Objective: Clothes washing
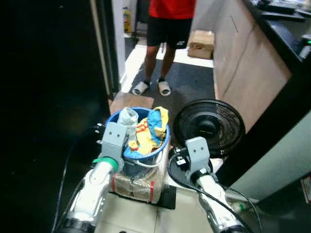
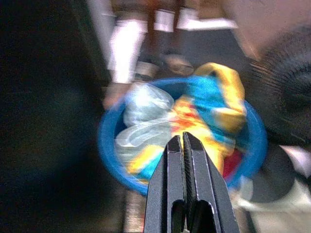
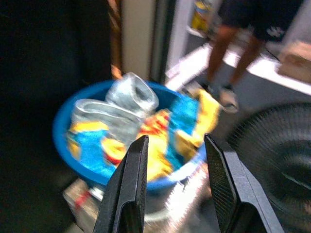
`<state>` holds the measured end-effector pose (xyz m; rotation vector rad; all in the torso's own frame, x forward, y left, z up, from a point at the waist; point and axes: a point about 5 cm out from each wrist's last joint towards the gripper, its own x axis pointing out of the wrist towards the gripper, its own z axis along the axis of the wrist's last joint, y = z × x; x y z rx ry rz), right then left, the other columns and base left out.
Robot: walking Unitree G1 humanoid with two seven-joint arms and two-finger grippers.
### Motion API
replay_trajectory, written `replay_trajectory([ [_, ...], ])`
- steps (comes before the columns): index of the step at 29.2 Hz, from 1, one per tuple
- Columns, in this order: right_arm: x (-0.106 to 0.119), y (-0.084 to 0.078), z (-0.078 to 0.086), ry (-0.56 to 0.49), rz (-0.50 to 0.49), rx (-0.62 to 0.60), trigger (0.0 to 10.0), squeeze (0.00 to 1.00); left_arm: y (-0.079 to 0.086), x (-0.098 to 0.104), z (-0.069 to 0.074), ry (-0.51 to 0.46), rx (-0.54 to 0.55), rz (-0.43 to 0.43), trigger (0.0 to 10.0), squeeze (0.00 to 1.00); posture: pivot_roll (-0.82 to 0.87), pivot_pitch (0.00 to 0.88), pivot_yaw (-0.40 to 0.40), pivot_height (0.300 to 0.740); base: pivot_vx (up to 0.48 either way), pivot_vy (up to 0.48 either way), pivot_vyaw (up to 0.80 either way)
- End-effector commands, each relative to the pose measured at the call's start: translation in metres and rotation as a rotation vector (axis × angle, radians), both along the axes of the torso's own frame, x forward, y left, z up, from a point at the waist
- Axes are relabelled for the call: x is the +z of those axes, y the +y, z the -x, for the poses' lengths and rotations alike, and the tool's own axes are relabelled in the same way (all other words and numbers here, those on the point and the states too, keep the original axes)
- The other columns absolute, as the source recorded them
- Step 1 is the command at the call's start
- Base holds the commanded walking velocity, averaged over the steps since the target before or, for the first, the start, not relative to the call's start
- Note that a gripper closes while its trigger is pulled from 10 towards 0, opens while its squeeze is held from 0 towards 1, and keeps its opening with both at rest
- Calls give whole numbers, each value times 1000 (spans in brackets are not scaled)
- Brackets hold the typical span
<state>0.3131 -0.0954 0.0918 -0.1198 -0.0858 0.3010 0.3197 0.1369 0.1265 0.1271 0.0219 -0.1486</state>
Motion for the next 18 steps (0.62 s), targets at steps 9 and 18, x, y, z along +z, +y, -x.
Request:
replay_trajectory([
  [9,-6,-1,6,16,-24,-16,10000,0,-4,-12,1,28,5,-13,10000,0,97,22,-12,740,442,0,0],
  [18,-8,-1,7,22,-12,-14,10000,0,-4,-11,0,26,3,-16,10000,0,99,22,-12,740,442,0,0],
])
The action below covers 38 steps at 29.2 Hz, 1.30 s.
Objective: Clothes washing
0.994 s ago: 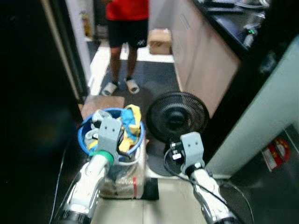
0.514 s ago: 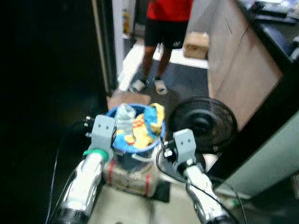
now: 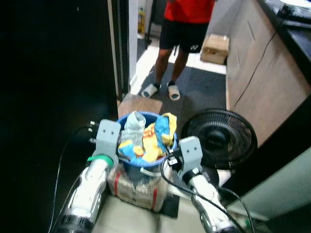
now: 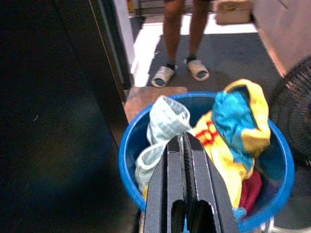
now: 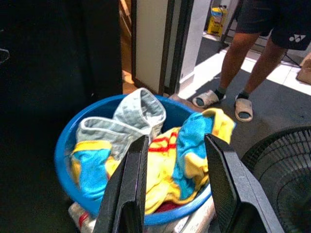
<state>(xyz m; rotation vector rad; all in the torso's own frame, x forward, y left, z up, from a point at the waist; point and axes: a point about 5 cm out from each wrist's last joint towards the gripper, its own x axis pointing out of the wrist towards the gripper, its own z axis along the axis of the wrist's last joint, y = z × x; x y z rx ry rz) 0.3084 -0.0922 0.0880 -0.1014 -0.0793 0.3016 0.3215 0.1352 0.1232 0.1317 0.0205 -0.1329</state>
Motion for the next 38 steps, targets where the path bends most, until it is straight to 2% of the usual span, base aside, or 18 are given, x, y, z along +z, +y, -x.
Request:
replay_trajectory([
  [1,-4,-4,2,13,5,-15,10000,0,-3,-8,2,28,-13,-12,10000,0,99,22,-12,740,442,0,0],
  [14,-5,-1,2,12,21,2,10000,0,-1,-10,2,36,-2,-17,10000,0,104,19,-12,740,415,0,0],
  [31,-7,4,6,12,40,46,10000,0,-1,-15,4,50,-12,-24,10000,0,104,23,-8,740,0,0,0],
  [38,-8,2,5,9,53,3,10000,0,1,-24,9,88,-6,-3,10000,0,105,34,-7,740,0,0,0],
])
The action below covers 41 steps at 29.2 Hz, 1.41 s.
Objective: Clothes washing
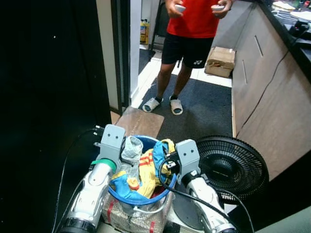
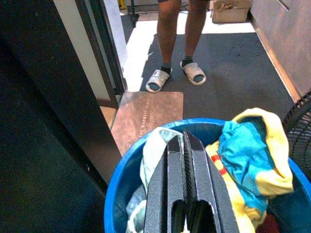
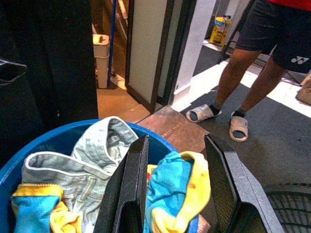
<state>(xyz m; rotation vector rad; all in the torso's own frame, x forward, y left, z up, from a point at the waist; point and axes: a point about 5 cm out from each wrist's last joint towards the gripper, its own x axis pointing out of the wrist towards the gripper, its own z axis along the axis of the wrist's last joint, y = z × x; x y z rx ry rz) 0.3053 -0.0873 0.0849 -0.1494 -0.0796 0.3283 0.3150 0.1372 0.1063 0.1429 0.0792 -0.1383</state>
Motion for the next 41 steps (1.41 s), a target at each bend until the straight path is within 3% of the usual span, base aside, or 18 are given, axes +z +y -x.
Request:
replay_trajectory([
  [1,-5,-4,1,18,-1,-37,10000,0,0,-8,3,35,-2,18,10000,0,105,35,-7,740,0,0,0],
  [10,-3,-6,-1,26,-35,-70,10000,0,0,-10,3,45,5,37,10000,0,105,35,-11,740,0,0,0],
  [26,8,-7,-5,-25,-36,-82,10000,0,0,-7,0,32,4,39,10000,0,106,27,-7,685,0,0,0],
  [32,36,-3,-11,-126,-64,-67,10000,0,-1,-3,-2,20,0,41,10000,0,105,24,-4,660,0,0,0],
  [41,40,-2,-12,-138,-69,-63,10000,0,-1,-1,-2,15,-1,43,10000,0,107,25,-6,625,0,0,0],
])
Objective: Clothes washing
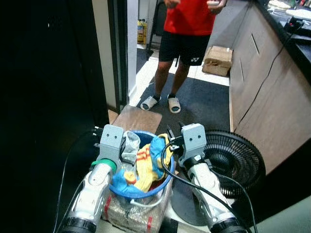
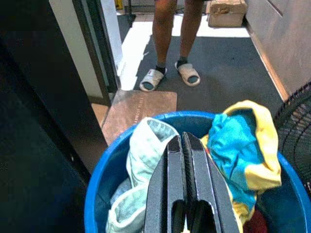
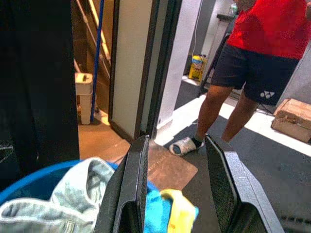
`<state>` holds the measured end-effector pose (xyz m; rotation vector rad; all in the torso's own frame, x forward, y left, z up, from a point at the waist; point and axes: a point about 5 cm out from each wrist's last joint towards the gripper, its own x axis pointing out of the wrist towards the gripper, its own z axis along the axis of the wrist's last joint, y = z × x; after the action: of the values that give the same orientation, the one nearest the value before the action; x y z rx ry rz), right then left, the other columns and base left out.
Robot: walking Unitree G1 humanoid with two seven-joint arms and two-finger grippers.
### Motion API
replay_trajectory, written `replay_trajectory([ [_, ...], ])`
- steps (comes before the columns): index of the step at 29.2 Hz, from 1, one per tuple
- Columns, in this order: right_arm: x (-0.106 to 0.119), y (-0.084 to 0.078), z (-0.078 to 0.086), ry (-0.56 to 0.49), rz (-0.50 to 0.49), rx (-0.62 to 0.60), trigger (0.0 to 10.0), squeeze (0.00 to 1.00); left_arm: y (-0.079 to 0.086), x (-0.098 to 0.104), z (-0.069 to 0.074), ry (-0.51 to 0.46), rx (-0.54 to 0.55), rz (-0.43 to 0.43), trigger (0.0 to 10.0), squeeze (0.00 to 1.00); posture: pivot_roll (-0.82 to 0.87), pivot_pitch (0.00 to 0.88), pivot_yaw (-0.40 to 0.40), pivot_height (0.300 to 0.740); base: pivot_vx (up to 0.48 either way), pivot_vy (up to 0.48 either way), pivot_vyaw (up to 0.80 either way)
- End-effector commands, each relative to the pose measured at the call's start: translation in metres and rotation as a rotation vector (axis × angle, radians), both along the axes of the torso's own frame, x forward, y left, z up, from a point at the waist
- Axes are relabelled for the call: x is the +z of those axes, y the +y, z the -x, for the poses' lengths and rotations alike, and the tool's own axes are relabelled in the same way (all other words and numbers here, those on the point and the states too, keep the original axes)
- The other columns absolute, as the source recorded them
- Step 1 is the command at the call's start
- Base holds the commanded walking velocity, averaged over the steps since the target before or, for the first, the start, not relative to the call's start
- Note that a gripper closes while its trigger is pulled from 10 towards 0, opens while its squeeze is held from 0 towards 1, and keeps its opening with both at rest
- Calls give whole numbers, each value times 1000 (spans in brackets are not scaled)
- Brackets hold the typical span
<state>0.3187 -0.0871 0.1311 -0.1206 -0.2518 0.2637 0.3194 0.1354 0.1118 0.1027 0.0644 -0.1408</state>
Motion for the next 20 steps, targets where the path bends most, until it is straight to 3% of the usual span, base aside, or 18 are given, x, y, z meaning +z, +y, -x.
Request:
replay_trajectory([
  [1,-6,-3,2,31,-13,-12,10000,0,0,-7,2,27,0,2,10000,0,107,25,-6,625,0,0,0],
  [13,-5,-1,2,34,-13,-5,10000,0,2,-7,3,28,3,0,10000,0,113,27,-5,580,0,0,0],
  [20,20,-4,-5,-50,-17,-3,10000,0,1,10,-3,-21,2,20,10000,0,116,21,-4,550,0,0,0],
])
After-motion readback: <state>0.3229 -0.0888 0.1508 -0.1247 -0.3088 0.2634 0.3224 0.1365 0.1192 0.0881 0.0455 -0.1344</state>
